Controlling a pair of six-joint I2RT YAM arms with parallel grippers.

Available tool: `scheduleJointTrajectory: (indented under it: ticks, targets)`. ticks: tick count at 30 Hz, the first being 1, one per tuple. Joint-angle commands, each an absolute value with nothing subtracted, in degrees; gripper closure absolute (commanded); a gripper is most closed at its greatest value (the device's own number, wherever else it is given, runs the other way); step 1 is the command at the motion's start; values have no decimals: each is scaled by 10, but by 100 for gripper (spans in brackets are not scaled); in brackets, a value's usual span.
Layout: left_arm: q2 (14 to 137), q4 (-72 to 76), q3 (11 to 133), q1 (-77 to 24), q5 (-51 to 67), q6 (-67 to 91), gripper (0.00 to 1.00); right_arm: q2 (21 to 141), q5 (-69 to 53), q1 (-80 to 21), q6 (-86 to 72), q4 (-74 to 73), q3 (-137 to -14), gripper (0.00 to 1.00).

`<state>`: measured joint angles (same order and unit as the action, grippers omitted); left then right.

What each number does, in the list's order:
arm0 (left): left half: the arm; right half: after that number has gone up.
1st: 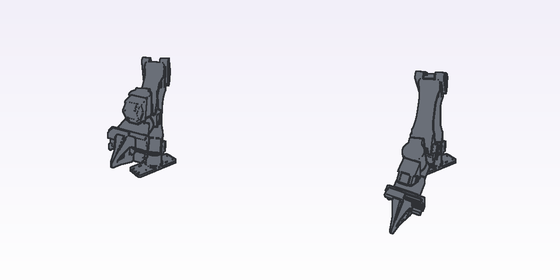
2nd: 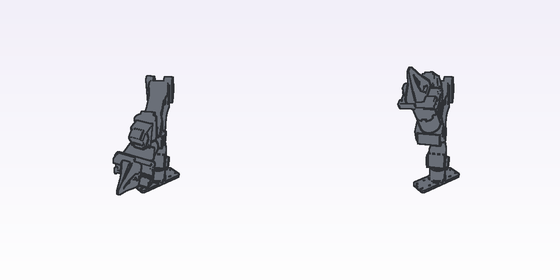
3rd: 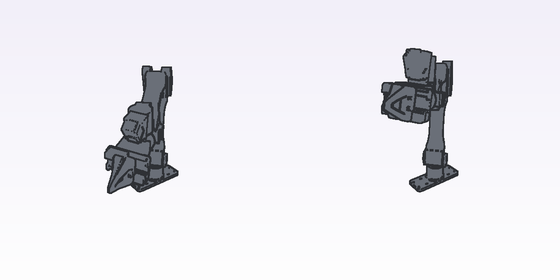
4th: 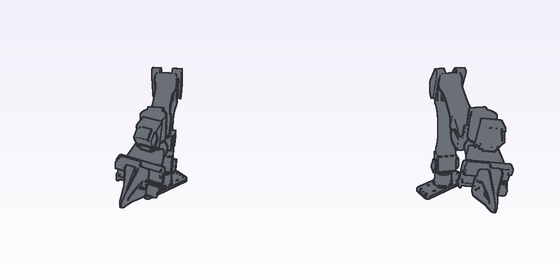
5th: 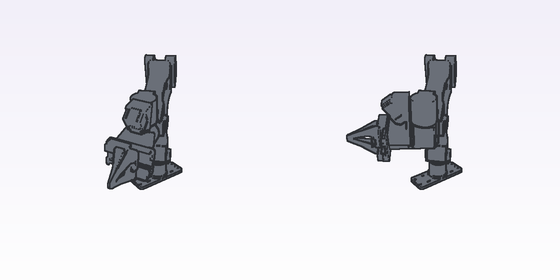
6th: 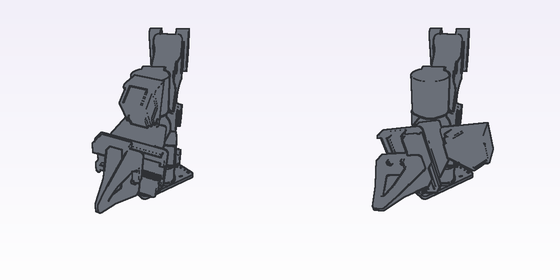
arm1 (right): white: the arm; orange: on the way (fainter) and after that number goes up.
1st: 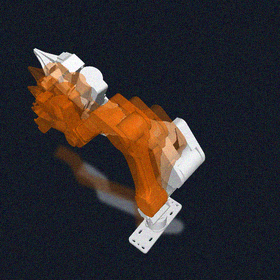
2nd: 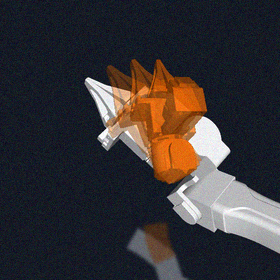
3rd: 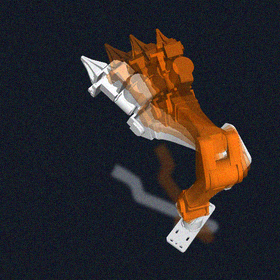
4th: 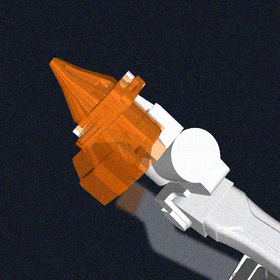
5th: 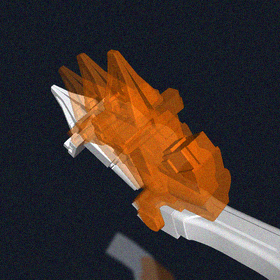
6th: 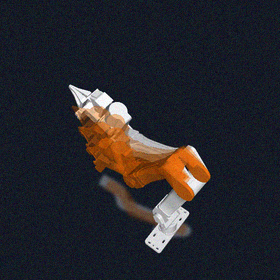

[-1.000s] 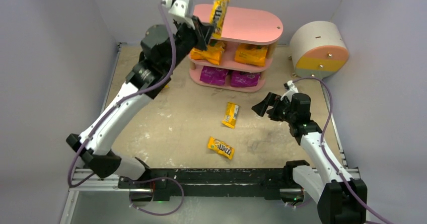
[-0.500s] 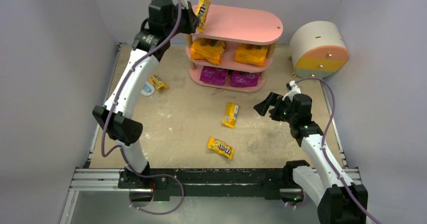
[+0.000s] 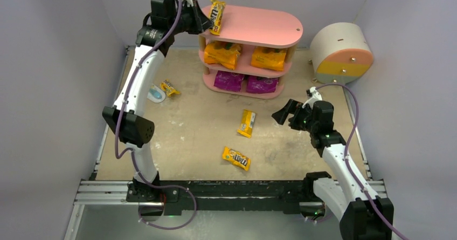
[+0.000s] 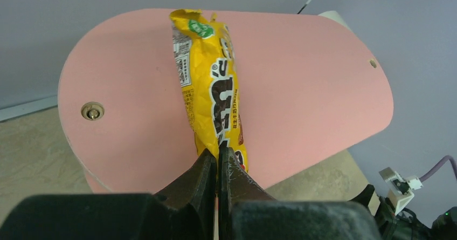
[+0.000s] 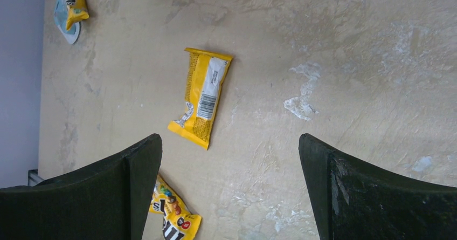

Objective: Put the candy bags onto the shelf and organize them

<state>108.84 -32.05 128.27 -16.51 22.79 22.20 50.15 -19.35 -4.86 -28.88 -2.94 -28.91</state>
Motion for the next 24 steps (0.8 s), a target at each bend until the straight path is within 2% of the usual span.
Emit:
scheduleJointTrajectory:
  ticks: [1,3,6,10,19,24]
  targets:
    - [1105,-321,1315,-153,259,250,100,492,-184,-50,-282,-29,-307,2]
    - [1106,-317,1314,-149,256,254,97,492,-182,-51,-282,-29,-306,2]
    - [1106,-318,1317,-146,247,251,80,494,-179,-51,-282,-29,-304,2]
    - [1106,-329,1318,-143,232,238,66,497,-180,-51,-282,-27,-305,2]
    - [1113,-359,1331,-138,144,214,57,508,-180,-50,-281,-25,-306,2]
    - [1120,-370,1346,-137,134,195,52,513,-180,-51,-281,-25,-307,2]
